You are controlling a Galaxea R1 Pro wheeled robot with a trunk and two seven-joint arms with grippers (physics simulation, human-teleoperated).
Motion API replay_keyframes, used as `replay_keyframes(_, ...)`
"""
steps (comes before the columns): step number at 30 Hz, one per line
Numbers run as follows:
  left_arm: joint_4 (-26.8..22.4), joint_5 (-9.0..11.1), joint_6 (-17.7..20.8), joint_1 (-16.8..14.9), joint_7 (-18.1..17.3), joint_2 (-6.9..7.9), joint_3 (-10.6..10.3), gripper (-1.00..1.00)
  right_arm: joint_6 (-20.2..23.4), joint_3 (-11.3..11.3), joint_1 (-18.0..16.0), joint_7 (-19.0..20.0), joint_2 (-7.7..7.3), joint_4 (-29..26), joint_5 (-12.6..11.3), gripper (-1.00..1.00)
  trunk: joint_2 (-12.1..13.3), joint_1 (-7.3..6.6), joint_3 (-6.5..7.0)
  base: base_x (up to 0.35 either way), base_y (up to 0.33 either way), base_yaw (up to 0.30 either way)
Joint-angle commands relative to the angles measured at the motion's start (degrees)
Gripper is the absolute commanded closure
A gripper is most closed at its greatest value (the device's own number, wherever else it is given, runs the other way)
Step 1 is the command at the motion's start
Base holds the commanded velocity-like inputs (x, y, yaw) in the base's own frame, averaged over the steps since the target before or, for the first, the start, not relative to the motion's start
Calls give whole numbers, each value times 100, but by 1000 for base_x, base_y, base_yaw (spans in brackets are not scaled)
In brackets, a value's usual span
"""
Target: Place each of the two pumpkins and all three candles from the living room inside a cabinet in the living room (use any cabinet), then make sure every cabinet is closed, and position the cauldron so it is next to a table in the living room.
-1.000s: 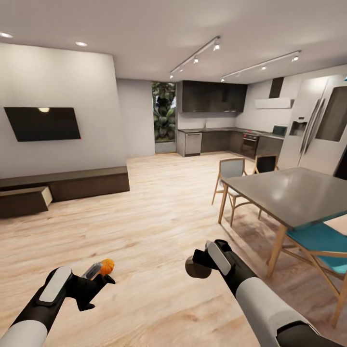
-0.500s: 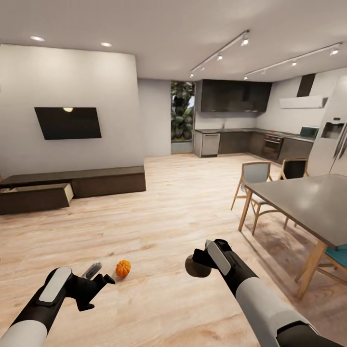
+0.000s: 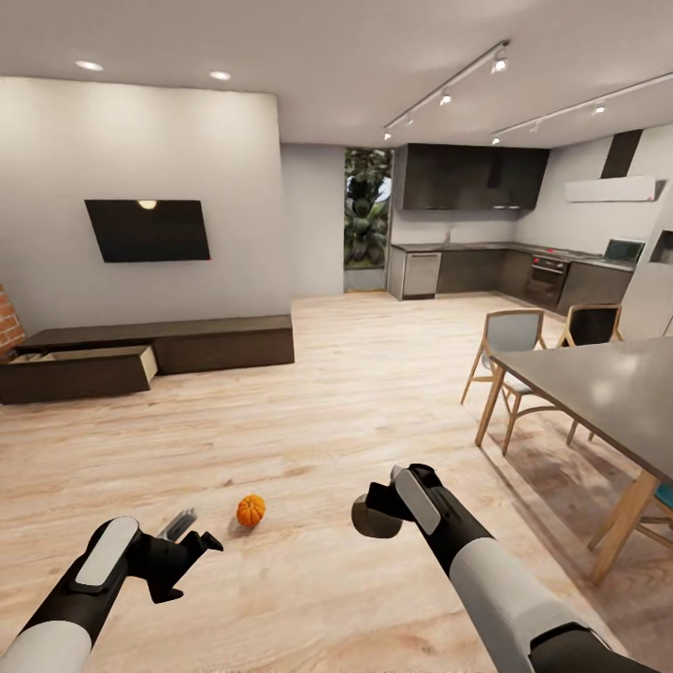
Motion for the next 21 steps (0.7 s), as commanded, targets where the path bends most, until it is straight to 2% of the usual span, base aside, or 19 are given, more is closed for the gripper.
replay_keyframes(1,0,0,0,0,0,0,-1,-100,1,1,0,0,6,0,9,100,0,0,-9,-25,0,119)
replay_keyframes(4,1,0,0,0,2,-1,0,-100,1,41,0,-1,15,0,10,100,0,0,-36,-11,0,126)
replay_keyframes(7,0,0,0,0,3,-1,0,-100,-4,242,0,-1,17,1,11,100,0,0,-63,-2,0,137)
replay_keyframes(10,0,0,0,0,3,-2,1,-100,-25,334,-2,-1,17,1,11,100,0,0,-90,-1,0,146)
replay_keyframes(21,0,0,0,0,3,-7,1,-100,-70,361,-2,4,18,1,-1,100,0,0,-162,0,0,166)
